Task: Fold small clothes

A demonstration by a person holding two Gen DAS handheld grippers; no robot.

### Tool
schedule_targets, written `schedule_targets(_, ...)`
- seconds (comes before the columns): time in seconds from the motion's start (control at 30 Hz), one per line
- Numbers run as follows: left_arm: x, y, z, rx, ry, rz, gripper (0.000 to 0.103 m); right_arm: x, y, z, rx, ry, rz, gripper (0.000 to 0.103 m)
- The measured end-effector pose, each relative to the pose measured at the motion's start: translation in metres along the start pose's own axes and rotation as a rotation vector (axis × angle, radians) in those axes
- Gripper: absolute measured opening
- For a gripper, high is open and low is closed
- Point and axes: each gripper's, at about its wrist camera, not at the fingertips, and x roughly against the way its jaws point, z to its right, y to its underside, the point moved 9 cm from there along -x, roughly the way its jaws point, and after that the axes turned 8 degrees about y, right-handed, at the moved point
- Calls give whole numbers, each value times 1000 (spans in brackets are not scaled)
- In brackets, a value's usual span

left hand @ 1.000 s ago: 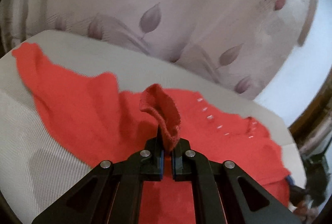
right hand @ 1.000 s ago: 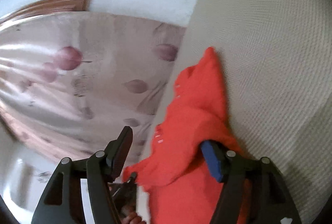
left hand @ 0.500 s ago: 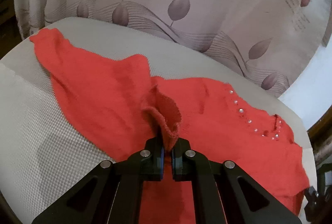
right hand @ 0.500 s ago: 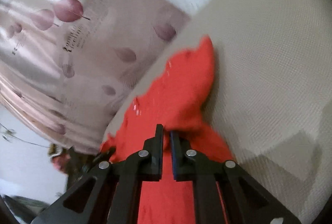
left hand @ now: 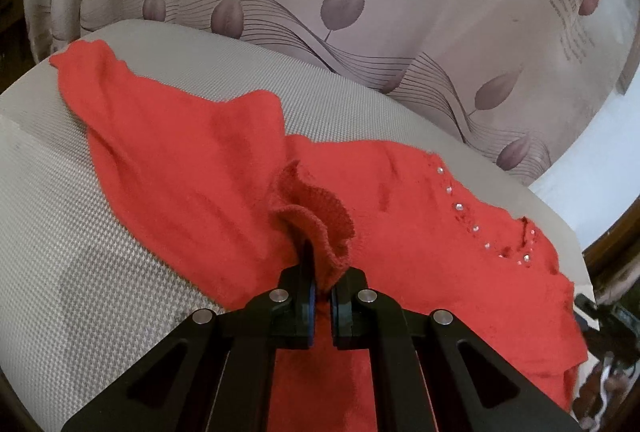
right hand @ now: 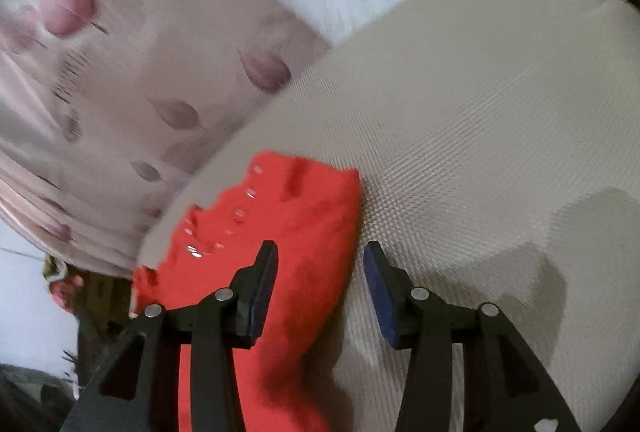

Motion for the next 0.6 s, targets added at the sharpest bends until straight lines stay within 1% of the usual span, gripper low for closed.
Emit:
schedule_targets(0.03, 0, 0, 1, -8, 0, -1, 5, -3, -2, -4, 17, -3, 10, 43)
schedule_targets(0.07, 0, 1, 2, -15, 2, -1, 5, -9, -5, -5, 45, 22, 7, 29)
schedule_targets(0.1, 0, 1, 4, -27, 5, -2, 5, -13, -6, -4, 51, 42, 1, 6)
schedule_targets(0.17, 1, 1, 10, -54, 12, -3, 5, -11, -11, -3, 61, 60, 18, 6)
schedule_targets(0.2, 1, 3, 14, -74, 23, -7, 5, -2, -18, -7, 126, 123, 73, 5)
schedule_targets(0.23, 1, 5, 20, -102, 36, -13, 6, 8, -21, -12, 174, 160, 115, 5)
schedule_targets(0.3, 1, 9, 31, -161, 31, -24, 6, 23, -29, -23, 254, 207, 172, 4)
schedule_targets(0.37, 0, 10, 35, -193, 12, -27, 6, 18, -28, -22, 320, 277, 160, 4)
schedule_targets(0.43, -1, 11, 35, -204, -7, -33, 6, 5, -24, -13, 345, 309, 120, 4)
schedule_targets(0.5, -2, 10, 33, -195, -16, -36, 6, -8, -17, -2, 338, 311, 88, 5)
schedule_targets(0.57, -5, 11, 30, -175, -24, -52, 8, -9, -16, 2, 315, 298, 95, 5)
schedule_targets(0.6, -7, 12, 28, -165, -21, -63, 9, -3, -20, 5, 287, 303, 111, 7)
